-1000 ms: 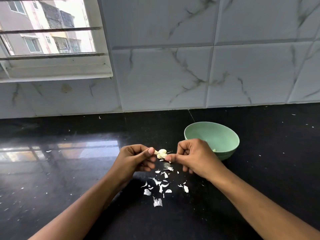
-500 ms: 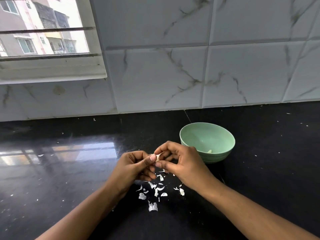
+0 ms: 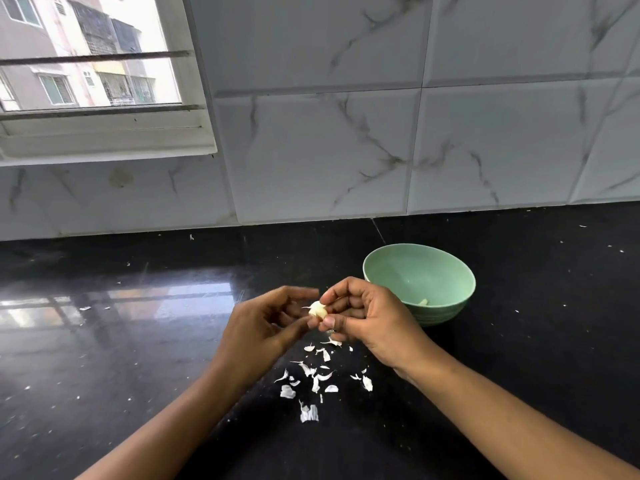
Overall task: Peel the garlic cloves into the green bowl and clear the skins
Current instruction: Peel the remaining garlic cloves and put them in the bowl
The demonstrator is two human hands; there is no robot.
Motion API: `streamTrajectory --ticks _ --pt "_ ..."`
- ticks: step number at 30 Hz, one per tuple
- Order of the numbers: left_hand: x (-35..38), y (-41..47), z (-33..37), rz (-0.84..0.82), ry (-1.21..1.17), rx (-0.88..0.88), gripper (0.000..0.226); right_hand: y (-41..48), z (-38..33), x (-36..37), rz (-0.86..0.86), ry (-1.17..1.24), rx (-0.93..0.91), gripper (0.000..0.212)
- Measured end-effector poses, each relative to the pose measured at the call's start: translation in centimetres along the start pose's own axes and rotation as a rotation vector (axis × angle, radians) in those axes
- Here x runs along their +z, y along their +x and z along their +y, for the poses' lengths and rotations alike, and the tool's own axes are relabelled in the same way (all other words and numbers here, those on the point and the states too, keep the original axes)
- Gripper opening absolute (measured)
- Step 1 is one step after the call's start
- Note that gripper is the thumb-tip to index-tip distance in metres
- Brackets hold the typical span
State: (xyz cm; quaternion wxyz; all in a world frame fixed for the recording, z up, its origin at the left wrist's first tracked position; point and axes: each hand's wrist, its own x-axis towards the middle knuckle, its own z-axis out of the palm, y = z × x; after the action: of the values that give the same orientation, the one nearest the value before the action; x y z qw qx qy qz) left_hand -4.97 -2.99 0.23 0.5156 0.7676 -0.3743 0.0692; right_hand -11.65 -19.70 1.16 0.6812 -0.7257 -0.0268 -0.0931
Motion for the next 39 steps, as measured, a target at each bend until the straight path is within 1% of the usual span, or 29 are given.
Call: streamTrajectory --ticks 1,3,4,5,6,7,8,9,10,11,12,13,14,15,17,20,25,27,29,30,31,32,33,35,36,39 --pt "-0.2 -0.1 0.1 0.022 0.01 -0.014 0.01 0.0 0.0 0.0 0.002 -0.007 0.001 0.019" --pt "-0.4 -0.1 0.0 0.072 0.075 -0.015 0.026 0.0 -0.1 0.0 0.008 -0.023 0.005 0.02" --pt "-0.3 0.0 -0.2 0.07 0.074 0.003 0.019 -0.1 -0.2 -0.1 0.01 -0.027 0.006 0.02" --pt "-0.4 0.1 -0.1 0.056 0.067 0.005 0.003 0.0 -0.3 0.0 0.012 -0.027 0.007 0.02" --pt "-0.4 0.1 -0.2 0.055 0.066 0.01 0.023 -0.1 -0.3 0.0 0.012 -0.025 0.009 0.02" --pt "-0.3 0.1 -0.1 0.047 0.047 0.014 0.033 -0.1 -0.3 0.0 0.014 -0.022 0.012 0.02" --pt "-0.3 0.1 -0.1 0.065 0.028 0.003 0.029 -0.1 -0.3 0.0 0.017 -0.018 0.015 0.019" --pt "-0.2 0.1 0.1 0.08 0.008 -0.019 0.012 -0.1 -0.3 0.0 0.02 -0.015 0.019 0.017" --pt "-0.3 0.0 0.2 0.102 -0.034 -0.022 0.013 -0.1 -0.3 -0.1 0.022 -0.013 0.023 0.016" --pt "-0.4 0.0 0.1 0.145 -0.062 -0.032 0.033 -0.1 -0.3 -0.1 0.023 -0.014 0.027 0.013" --pt "-0.5 0.0 0.1 0.166 -0.068 -0.034 0.04 0.0 -0.3 -0.1 0.024 -0.02 0.029 0.011" --pt "-0.5 0.0 0.2 0.177 -0.074 -0.016 0.035 0.0 -0.3 -0.1 0.022 -0.026 0.034 0.01" --pt "-0.5 0.1 0.2 0.157 -0.096 -0.017 0.02 -0.1 -0.4 -0.1 0.019 -0.026 0.039 0.01" --pt "-0.5 0.1 0.3 0.107 -0.115 -0.023 0.013 -0.1 -0.4 0.0 0.016 -0.022 0.044 0.009" --pt "-0.3 0.0 0.5 0.029 -0.097 0.002 0.026 -0.2 -0.4 0.0 0.005 -0.003 0.055 0.009" --pt "-0.1 -0.1 0.1 -0.003 -0.033 0.068 0.022 -0.3 -0.4 0.1 -0.024 0.031 0.083 0.007" --pt "-0.3 0.0 -0.1 0.027 -0.161 0.011 0.016 -0.4 -0.6 0.2 -0.042 -0.005 0.091 0.004" --pt "-0.2 0.1 -0.1 0.062 -0.192 -0.026 0.014 -0.5 -1.0 0.0 0.006 -0.118 0.05 0.012" --pt "-0.3 0.3 -0.1 0.094 -0.224 -0.067 0.012 -0.5 -1.4 -0.2 0.062 -0.249 0.018 0.035" --pt "-0.3 0.3 0.0 0.101 -0.235 -0.075 0.012 -0.5 -1.5 -0.3 0.069 -0.294 0.026 0.047" --pt "-0.3 0.3 0.0 0.103 -0.243 -0.078 0.012 -0.6 -1.7 -0.4 0.062 -0.321 0.035 0.054" --pt "-0.2 0.3 0.2 0.103 -0.25 -0.078 0.011 -0.7 -1.7 -0.4 0.049 -0.348 0.037 0.054" --pt "-0.2 0.2 0.3 0.103 -0.257 -0.075 0.009 -0.7 -1.8 -0.4 0.037 -0.373 0.025 0.044" --pt "-0.2 0.3 0.3 0.103 -0.283 -0.08 0.006 -0.7 -1.5 -0.4 0.028 -0.401 -0.022 0.016" --pt "-0.2 0.3 0.3 0.104 -0.306 -0.09 0.005 -0.7 -1.4 -0.4 0.018 -0.388 -0.027 0.006" --pt "-0.1 0.4 0.3 0.119 -0.391 -0.127 0.006 -0.7 -1.1 -0.7 0.0 -0.392 0.004 0.028"
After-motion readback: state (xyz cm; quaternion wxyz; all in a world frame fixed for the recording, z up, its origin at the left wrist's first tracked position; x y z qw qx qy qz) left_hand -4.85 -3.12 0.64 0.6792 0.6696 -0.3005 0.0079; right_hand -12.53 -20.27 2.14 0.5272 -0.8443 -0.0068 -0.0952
